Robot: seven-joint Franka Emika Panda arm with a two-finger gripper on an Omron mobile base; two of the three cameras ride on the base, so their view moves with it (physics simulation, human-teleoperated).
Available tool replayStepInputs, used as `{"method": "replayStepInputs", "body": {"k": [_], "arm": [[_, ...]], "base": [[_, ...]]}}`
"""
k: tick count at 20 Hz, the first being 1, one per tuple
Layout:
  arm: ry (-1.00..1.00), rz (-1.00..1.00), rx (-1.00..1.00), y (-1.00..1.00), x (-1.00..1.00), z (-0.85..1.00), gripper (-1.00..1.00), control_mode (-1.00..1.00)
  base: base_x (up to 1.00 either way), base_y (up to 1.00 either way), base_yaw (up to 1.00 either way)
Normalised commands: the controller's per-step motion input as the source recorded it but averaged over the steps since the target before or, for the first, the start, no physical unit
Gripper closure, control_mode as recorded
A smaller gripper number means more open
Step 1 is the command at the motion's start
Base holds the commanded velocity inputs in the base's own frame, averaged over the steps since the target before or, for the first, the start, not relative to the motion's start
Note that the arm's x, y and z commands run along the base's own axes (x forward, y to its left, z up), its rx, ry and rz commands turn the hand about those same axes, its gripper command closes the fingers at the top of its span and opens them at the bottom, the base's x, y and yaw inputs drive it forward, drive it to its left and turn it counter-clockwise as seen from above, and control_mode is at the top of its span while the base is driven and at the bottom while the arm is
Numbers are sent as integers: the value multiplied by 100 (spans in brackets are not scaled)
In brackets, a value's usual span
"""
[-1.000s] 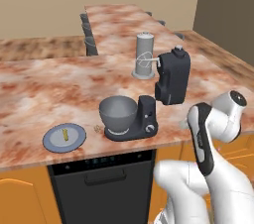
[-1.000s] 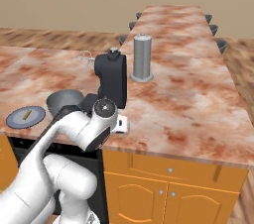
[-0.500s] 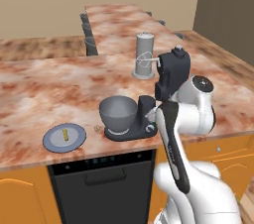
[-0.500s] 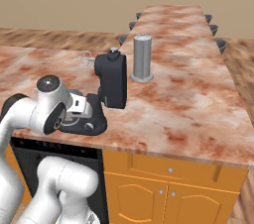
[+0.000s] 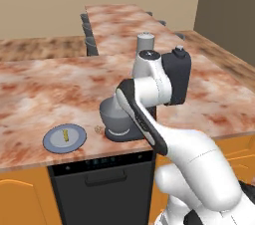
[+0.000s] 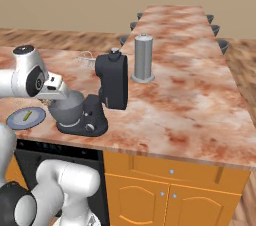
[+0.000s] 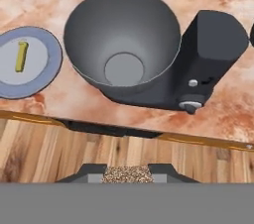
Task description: Add butter and sugar cubes to the stand mixer bowl and then turn on the stand mixer to begin making frosting.
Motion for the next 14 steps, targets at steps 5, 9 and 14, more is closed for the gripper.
{"method": "replayStepInputs", "body": {"k": [5, 9, 14], "arm": [[5, 0, -3, 44, 77, -17, 100, -100], [0, 0, 0, 11, 80, -42, 100, -100], [1, 0, 0, 0, 66, -62, 100, -100]], "base": [[0, 0, 0], [0, 0, 0], [0, 0, 0]]}}
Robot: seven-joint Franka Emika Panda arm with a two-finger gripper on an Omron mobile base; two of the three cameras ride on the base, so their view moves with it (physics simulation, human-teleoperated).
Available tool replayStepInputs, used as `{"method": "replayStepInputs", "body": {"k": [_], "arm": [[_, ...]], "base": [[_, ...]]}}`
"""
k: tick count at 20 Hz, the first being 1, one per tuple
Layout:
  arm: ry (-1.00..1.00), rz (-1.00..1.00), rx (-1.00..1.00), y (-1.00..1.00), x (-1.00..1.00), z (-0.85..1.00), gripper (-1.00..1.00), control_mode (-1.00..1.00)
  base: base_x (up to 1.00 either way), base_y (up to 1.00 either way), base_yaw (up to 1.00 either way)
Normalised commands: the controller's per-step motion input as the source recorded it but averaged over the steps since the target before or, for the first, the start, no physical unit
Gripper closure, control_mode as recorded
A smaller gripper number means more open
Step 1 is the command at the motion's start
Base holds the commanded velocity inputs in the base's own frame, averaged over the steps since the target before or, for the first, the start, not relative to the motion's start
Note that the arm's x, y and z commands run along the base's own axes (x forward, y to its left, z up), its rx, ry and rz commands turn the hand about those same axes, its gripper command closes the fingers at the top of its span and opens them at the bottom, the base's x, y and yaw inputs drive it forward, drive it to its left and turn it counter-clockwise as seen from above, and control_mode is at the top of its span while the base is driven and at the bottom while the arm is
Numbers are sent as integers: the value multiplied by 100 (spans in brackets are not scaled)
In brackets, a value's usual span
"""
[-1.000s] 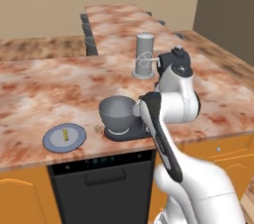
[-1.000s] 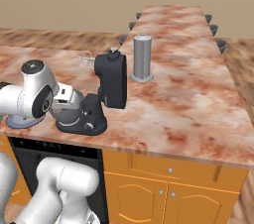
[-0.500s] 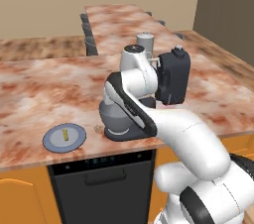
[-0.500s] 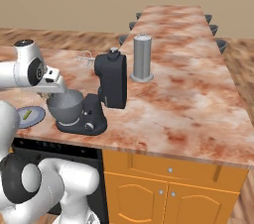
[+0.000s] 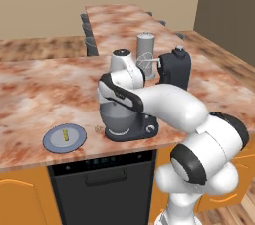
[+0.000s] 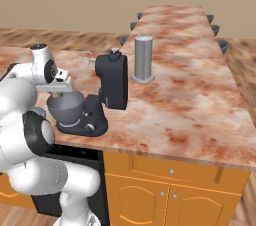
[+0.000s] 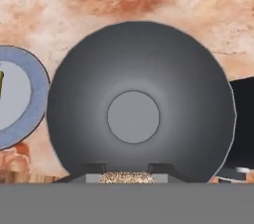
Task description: Add butter and sugar cubes to the stand mixer bowl and then turn on the stand mixer to begin making frosting.
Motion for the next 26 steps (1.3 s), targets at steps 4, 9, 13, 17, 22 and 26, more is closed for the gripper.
{"method": "replayStepInputs", "body": {"k": [4, 9, 13, 17, 22, 26], "arm": [[4, 0, -2, 0, 32, -66, 100, -100], [1, 0, 0, 0, 33, -45, 100, -100], [0, 0, 0, -1, 21, -35, 100, -100], [0, 0, 0, 0, 19, -31, 100, -100], [0, 0, -2, 0, 18, -18, -100, -100], [0, 0, 0, 0, -13, 17, -100, -100]], "base": [[0, 0, 0], [0, 0, 0], [0, 0, 0], [0, 0, 0], [0, 0, 0], [0, 0, 0]]}}
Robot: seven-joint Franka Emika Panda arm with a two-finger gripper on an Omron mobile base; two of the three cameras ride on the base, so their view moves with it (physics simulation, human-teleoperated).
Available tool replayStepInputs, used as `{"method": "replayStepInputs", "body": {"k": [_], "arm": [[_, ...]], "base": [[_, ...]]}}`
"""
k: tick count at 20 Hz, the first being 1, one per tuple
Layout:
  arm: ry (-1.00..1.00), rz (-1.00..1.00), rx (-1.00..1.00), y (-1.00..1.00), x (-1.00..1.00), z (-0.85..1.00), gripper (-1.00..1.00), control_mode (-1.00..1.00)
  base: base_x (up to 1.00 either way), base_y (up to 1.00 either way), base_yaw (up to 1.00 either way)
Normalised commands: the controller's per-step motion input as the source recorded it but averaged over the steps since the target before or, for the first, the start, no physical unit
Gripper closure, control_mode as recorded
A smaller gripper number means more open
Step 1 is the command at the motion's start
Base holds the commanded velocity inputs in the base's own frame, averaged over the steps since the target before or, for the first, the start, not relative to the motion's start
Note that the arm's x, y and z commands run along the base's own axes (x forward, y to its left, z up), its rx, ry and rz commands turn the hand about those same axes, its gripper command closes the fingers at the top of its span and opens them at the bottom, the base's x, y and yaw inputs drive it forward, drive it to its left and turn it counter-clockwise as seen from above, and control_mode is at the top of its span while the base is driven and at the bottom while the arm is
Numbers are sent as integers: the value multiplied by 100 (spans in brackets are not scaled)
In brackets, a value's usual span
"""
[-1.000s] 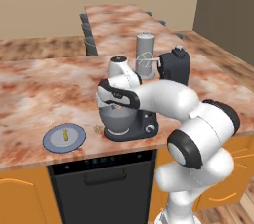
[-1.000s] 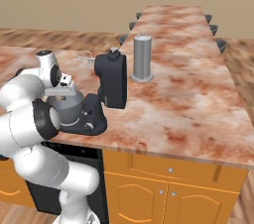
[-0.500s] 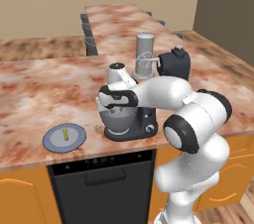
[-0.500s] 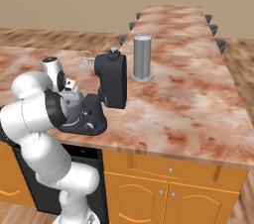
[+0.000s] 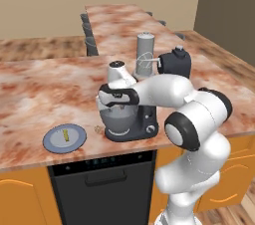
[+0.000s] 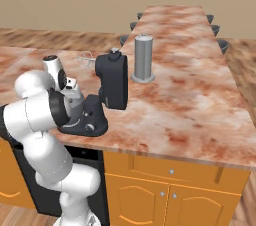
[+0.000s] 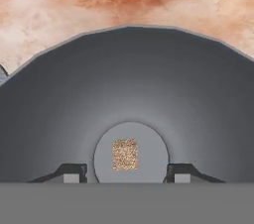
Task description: Add butter and sugar cubes to the stand mixer bowl and then turn on the stand mixer to begin making frosting.
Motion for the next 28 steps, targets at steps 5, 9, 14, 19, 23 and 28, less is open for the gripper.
{"method": "replayStepInputs", "body": {"k": [5, 9, 14, 19, 23, 28], "arm": [[-4, -5, 3, 0, -76, 85, -100, -100], [-17, -17, 7, 23, -100, 100, -100, -100], [-15, -33, 0, 59, -100, 33, -100, -100], [-21, -47, 0, 95, -62, -2, -100, -100], [-16, -53, 0, 79, 0, -10, -100, -100], [-2, -39, 1, 34, 31, -35, -100, -100]], "base": [[0, 0, 0], [0, 0, 0], [0, 0, 0], [0, 0, 0], [0, 0, 0], [0, 0, 0]]}}
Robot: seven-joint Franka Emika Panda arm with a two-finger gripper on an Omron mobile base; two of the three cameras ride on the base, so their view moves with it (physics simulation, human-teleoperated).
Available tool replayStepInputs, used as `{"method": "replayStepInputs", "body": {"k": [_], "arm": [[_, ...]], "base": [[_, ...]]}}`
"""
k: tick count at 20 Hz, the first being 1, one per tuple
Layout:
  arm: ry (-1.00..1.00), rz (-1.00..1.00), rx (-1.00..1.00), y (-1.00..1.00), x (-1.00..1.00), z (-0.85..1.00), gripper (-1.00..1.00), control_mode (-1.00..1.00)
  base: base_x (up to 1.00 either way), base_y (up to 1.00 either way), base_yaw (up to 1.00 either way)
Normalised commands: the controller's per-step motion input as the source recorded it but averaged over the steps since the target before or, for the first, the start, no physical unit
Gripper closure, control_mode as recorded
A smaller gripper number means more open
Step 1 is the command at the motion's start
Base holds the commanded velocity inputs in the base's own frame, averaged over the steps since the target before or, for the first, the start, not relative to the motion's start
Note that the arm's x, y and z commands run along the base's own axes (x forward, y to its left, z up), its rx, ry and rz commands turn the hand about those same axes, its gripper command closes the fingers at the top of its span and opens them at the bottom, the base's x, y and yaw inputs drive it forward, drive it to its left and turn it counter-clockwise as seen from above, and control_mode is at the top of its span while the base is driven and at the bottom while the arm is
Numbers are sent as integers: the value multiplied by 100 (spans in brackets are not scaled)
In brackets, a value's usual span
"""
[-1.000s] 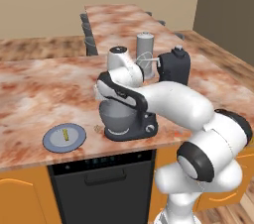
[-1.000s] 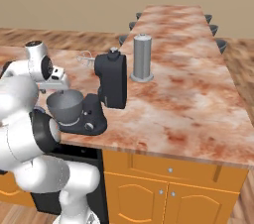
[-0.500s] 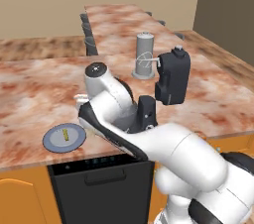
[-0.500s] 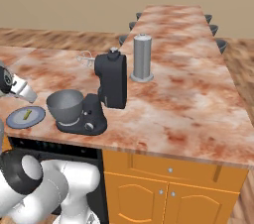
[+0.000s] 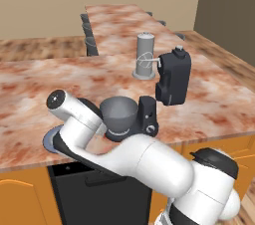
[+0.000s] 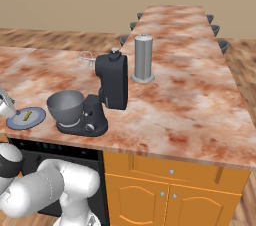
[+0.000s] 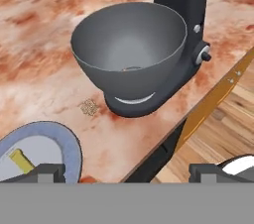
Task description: Add butter and sugar cubes to the stand mixer bowl and then turn on the stand mixer to begin making frosting.
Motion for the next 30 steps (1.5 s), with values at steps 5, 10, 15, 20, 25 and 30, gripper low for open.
{"method": "replayStepInputs", "body": {"k": [5, 10, 15, 20, 25, 30], "arm": [[0, -23, 11, 2, 16, -24, -100, -100], [-13, -8, 16, -17, 20, -27, -100, -100], [-8, -2, 7, -28, 45, -49, -100, -100], [0, -3, 2, -8, 51, -42, -100, -100], [1, -7, 0, -1, 36, -24, -100, -100], [3, -8, 0, -3, 27, -22, -100, -100]], "base": [[0, 0, 0], [0, 0, 0], [0, 0, 0], [0, 0, 0], [0, 0, 0], [0, 0, 0]]}}
